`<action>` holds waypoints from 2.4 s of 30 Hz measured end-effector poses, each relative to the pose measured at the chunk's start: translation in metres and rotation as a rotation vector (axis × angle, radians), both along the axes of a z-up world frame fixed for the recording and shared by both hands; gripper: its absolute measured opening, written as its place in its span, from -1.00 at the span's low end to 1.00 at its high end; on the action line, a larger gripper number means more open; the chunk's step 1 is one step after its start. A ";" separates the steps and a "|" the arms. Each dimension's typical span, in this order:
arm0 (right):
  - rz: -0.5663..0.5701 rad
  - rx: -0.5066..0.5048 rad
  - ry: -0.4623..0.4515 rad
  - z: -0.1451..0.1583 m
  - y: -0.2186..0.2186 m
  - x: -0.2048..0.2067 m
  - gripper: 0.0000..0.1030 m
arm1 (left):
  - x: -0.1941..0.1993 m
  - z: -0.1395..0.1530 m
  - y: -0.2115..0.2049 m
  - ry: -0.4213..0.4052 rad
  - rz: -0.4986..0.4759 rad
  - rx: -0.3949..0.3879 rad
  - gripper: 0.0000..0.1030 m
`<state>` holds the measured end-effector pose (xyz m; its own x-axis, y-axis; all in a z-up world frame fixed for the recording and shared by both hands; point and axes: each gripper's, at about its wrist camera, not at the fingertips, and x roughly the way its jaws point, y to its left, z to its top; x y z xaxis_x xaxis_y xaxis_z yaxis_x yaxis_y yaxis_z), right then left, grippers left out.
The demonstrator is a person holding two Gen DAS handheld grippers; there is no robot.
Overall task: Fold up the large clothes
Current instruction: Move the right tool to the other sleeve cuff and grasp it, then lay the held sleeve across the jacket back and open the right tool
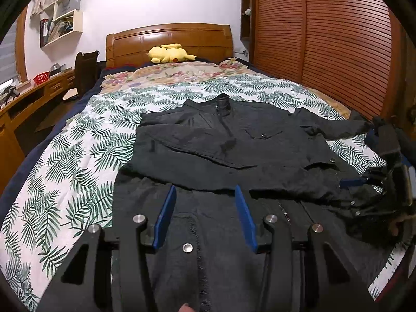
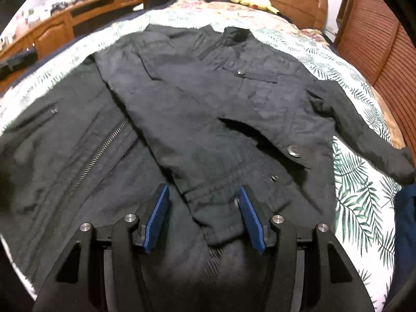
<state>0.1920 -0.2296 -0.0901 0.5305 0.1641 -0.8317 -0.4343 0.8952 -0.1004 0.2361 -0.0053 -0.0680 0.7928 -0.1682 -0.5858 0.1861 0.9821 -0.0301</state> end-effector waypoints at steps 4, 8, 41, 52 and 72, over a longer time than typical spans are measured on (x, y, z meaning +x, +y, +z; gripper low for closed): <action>-0.006 0.006 -0.032 0.018 -0.016 -0.006 0.10 | 0.000 -0.001 -0.006 0.002 -0.013 -0.001 -0.08; -0.049 -0.006 -0.070 0.035 -0.042 -0.001 0.10 | 0.001 -0.003 -0.013 0.005 -0.023 0.005 -0.06; -0.366 -0.360 0.032 -0.018 -0.208 0.196 0.35 | 0.006 -0.015 -0.060 0.073 -0.157 0.015 0.02; -0.472 -0.398 -0.115 0.018 -0.210 0.213 -0.82 | 0.008 -0.017 -0.057 0.080 -0.150 0.009 0.03; -0.017 -0.167 -0.288 0.075 -0.027 0.152 -0.82 | 0.004 -0.009 -0.047 0.057 -0.125 -0.001 0.04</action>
